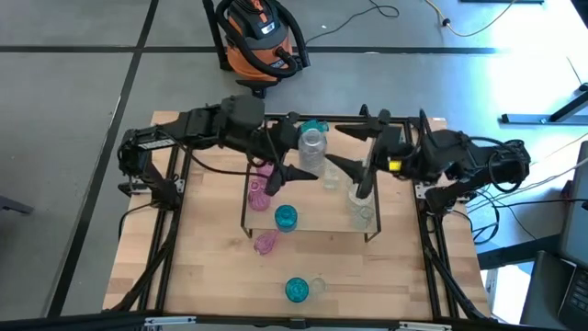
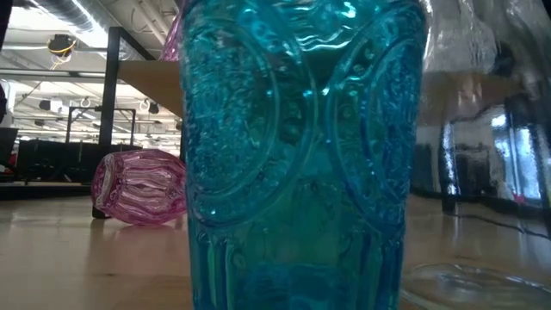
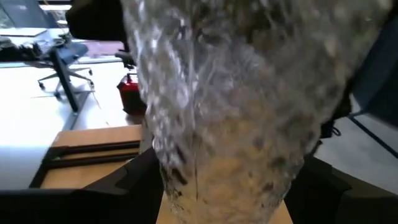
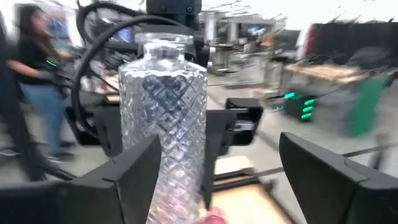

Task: Sort vases onto shelf
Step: Put the transparent vase on the shelf aligned with the other transparent vase

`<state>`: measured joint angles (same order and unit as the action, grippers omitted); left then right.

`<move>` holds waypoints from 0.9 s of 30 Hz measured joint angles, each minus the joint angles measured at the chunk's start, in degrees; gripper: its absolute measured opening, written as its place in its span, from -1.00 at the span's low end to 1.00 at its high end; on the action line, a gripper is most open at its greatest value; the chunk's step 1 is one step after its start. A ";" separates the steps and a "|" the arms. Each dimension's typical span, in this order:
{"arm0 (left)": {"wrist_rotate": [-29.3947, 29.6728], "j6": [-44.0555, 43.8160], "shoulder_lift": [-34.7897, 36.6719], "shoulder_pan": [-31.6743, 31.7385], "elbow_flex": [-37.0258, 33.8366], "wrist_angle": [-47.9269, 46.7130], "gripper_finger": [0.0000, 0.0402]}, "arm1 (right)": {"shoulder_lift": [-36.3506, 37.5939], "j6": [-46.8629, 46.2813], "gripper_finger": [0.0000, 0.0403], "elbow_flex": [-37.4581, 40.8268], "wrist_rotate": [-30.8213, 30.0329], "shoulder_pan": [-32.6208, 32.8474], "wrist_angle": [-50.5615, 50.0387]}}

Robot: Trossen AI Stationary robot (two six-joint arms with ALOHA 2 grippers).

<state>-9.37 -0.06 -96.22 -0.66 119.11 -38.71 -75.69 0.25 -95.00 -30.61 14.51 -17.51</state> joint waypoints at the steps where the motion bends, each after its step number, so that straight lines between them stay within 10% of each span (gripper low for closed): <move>1: 0.54 0.05 -0.05 -0.11 0.00 0.10 0.25 | 0.03 -2.19 0.51 0.00 3.11 -1.18 0.00; 7: 1.86 0.38 -0.05 0.40 0.04 -0.90 0.25 | -0.30 -9.15 0.51 0.00 17.51 -5.30 -0.48; 27: 0.61 0.44 -0.71 2.86 0.00 -7.12 0.25 | -2.32 -9.04 0.51 -2.16 20.36 -5.21 -3.13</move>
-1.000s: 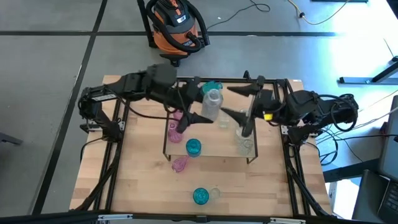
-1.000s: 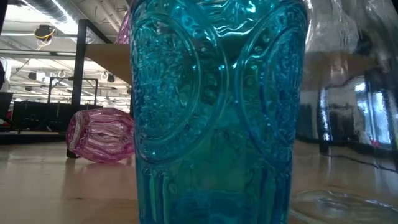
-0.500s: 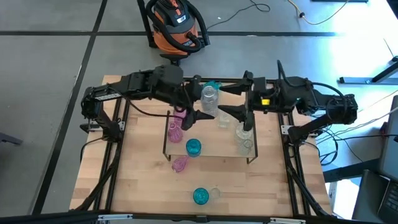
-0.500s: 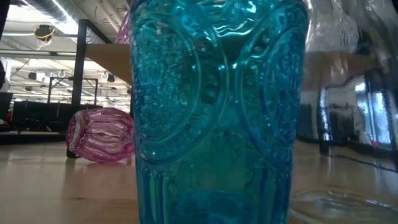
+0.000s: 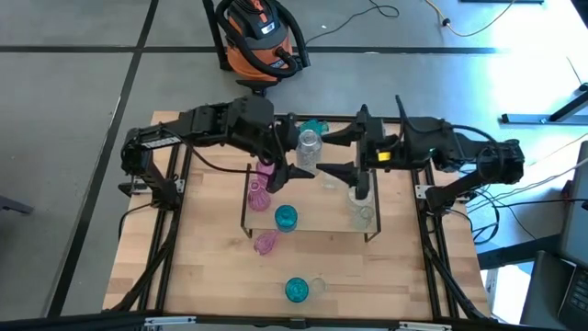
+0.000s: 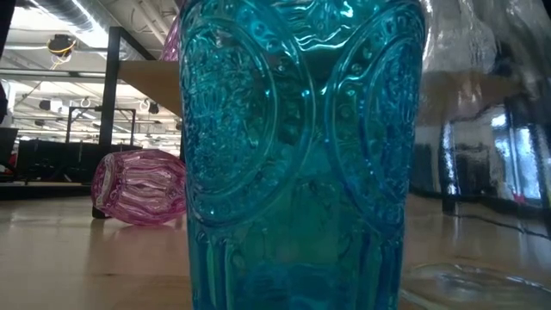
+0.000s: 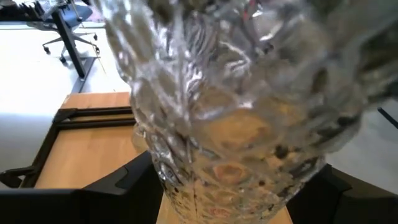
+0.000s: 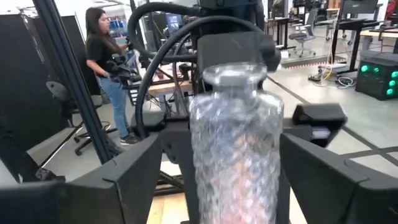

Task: Sort vases onto shelf
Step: Put the transparent vase on the shelf aligned with the other transparent vase

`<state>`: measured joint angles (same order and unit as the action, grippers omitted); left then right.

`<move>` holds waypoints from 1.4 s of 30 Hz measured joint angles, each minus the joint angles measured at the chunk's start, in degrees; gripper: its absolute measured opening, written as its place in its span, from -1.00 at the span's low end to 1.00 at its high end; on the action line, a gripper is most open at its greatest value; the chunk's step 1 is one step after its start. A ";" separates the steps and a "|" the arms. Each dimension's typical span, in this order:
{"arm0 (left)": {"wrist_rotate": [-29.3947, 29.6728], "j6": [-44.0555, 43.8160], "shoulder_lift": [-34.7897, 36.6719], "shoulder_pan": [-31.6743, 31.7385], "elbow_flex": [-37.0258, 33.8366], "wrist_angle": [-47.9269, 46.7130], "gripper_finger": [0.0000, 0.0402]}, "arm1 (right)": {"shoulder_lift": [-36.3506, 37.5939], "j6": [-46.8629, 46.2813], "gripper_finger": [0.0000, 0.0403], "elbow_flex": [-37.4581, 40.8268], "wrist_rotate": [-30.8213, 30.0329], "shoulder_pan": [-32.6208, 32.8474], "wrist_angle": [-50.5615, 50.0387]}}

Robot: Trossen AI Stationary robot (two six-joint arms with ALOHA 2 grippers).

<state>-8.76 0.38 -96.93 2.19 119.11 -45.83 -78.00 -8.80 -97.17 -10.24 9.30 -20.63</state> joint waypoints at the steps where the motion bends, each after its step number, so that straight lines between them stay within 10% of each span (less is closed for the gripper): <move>1: -0.09 0.09 -0.10 -0.08 -0.02 -0.06 0.25 | -0.32 -0.01 0.51 0.00 0.05 0.00 0.31; 16: 0.16 -0.29 -0.43 -1.59 -0.02 0.52 0.25 | -5.17 -0.34 0.49 0.00 0.73 -1.46 5.71; 22: 0.72 -1.56 -0.41 -1.57 -0.02 0.38 0.25 | -5.19 1.52 0.03 0.02 -1.09 -1.44 6.06; 27: 0.74 -2.25 -0.40 -1.57 -0.02 0.38 0.34 | -5.19 1.21 0.03 0.02 -1.38 -0.92 6.25; 42: 2.63 -2.32 3.75 0.66 0.00 -2.66 0.40 | -4.63 3.09 0.03 0.04 -31.14 12.66 5.41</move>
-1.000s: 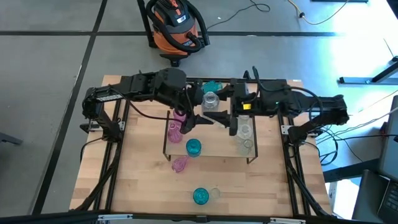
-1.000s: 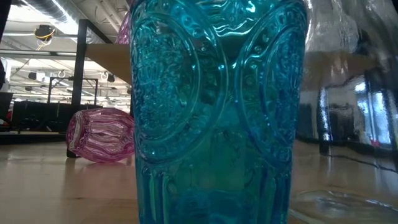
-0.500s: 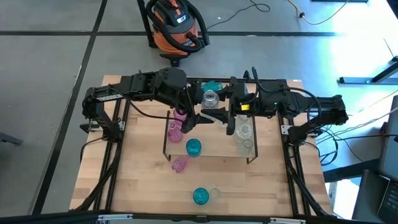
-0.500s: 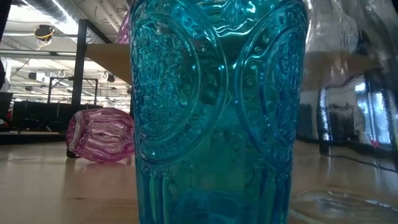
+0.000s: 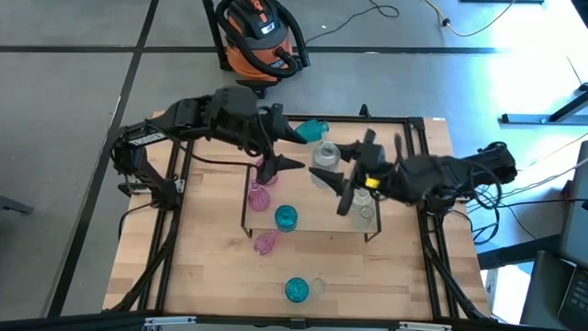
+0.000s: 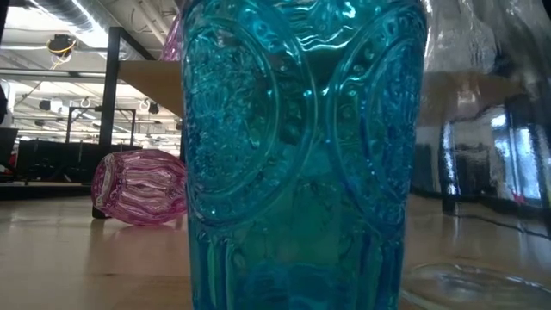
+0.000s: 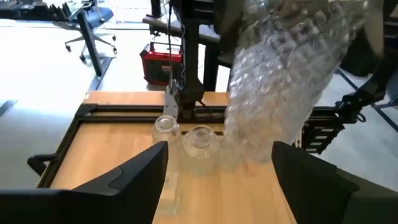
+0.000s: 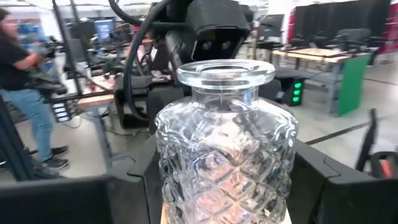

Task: Sort vases onto shelf
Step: Put the transparent vase on the shelf aligned with the other transparent vase

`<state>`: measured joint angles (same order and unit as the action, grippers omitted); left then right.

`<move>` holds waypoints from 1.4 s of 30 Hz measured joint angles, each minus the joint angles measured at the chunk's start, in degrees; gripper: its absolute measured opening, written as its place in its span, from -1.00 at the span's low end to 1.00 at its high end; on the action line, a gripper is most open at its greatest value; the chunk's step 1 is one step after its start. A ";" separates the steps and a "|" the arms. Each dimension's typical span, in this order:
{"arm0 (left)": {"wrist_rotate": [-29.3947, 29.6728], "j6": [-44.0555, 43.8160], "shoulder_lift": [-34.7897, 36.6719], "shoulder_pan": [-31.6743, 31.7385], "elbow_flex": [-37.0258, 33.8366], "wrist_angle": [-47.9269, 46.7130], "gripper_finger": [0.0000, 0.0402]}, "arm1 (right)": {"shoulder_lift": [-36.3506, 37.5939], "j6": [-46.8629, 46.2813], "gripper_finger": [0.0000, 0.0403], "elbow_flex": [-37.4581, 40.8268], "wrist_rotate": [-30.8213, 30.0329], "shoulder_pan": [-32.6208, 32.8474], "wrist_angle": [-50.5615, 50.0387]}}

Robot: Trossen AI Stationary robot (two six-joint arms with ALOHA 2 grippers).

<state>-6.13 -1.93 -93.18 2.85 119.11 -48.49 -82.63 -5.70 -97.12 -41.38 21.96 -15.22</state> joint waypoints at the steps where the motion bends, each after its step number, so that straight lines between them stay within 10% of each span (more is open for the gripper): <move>1: -0.06 0.00 0.16 0.14 0.00 0.02 0.39 | 0.00 -0.15 0.03 0.00 -2.43 1.16 -0.05; 12: -0.19 1.27 3.72 1.76 0.02 -4.78 0.32 | -8.41 -5.18 0.03 0.00 -45.78 17.37 1.73; 31: -3.91 5.07 4.41 2.89 0.02 -9.24 0.32 | -25.35 -14.94 0.03 0.07 -46.10 15.44 11.75; 37: -4.04 5.09 4.41 2.74 0.02 -10.23 0.32 | -24.52 -20.90 0.03 0.07 -46.20 14.30 -0.21; 42: -4.01 5.05 4.77 2.34 0.02 -10.23 0.32 | -19.42 -54.61 0.03 0.07 -41.68 14.25 -31.40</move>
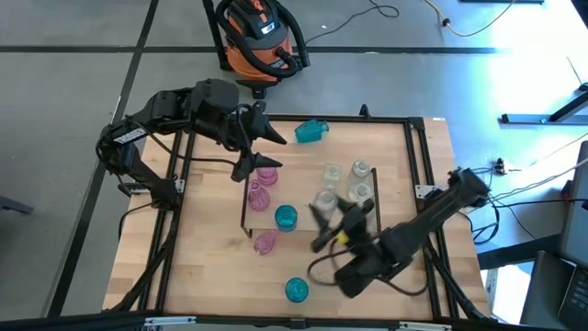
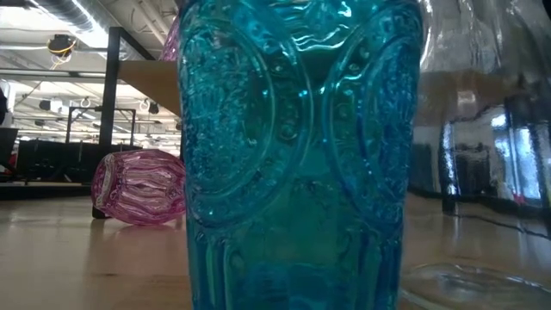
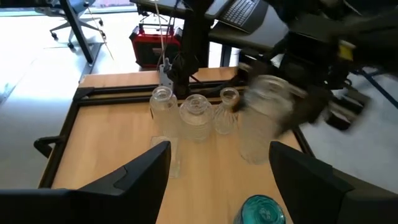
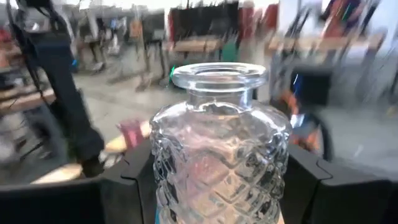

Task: Sort vases onto shelf
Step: Put the transparent vase on the shelf aligned with the other transparent vase

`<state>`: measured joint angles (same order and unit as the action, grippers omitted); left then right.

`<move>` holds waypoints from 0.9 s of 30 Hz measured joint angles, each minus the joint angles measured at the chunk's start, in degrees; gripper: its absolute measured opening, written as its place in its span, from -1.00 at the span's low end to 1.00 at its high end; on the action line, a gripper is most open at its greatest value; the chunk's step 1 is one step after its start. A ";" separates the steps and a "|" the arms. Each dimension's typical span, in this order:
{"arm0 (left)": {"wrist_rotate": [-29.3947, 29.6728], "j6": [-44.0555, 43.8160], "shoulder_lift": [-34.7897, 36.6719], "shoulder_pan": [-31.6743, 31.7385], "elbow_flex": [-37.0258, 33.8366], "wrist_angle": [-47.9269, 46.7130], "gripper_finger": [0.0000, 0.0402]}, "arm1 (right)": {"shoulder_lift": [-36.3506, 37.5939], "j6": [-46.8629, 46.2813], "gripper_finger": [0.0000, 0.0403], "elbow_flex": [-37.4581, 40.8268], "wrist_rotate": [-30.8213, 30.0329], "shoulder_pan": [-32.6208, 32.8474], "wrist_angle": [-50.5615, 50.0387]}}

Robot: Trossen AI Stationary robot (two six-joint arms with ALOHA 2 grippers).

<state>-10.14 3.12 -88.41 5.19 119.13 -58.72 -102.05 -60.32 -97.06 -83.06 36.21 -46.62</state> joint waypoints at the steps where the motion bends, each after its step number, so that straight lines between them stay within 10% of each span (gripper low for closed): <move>1: 0.03 -0.06 0.01 0.00 0.00 0.00 0.32 | 1.40 -6.65 0.03 -0.02 2.09 0.10 -7.23; 6: 0.12 -1.11 0.09 0.02 -0.02 0.12 0.32 | 5.64 -24.40 0.03 -0.02 6.06 1.75 -29.05; 27: 3.72 -1.47 0.07 0.04 -0.02 2.69 0.32 | -1.12 -30.76 0.03 3.85 7.86 0.46 -24.22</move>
<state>-6.42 1.65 -88.33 5.23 119.11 -56.03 -103.17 -91.08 -93.21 -75.20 36.67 -70.85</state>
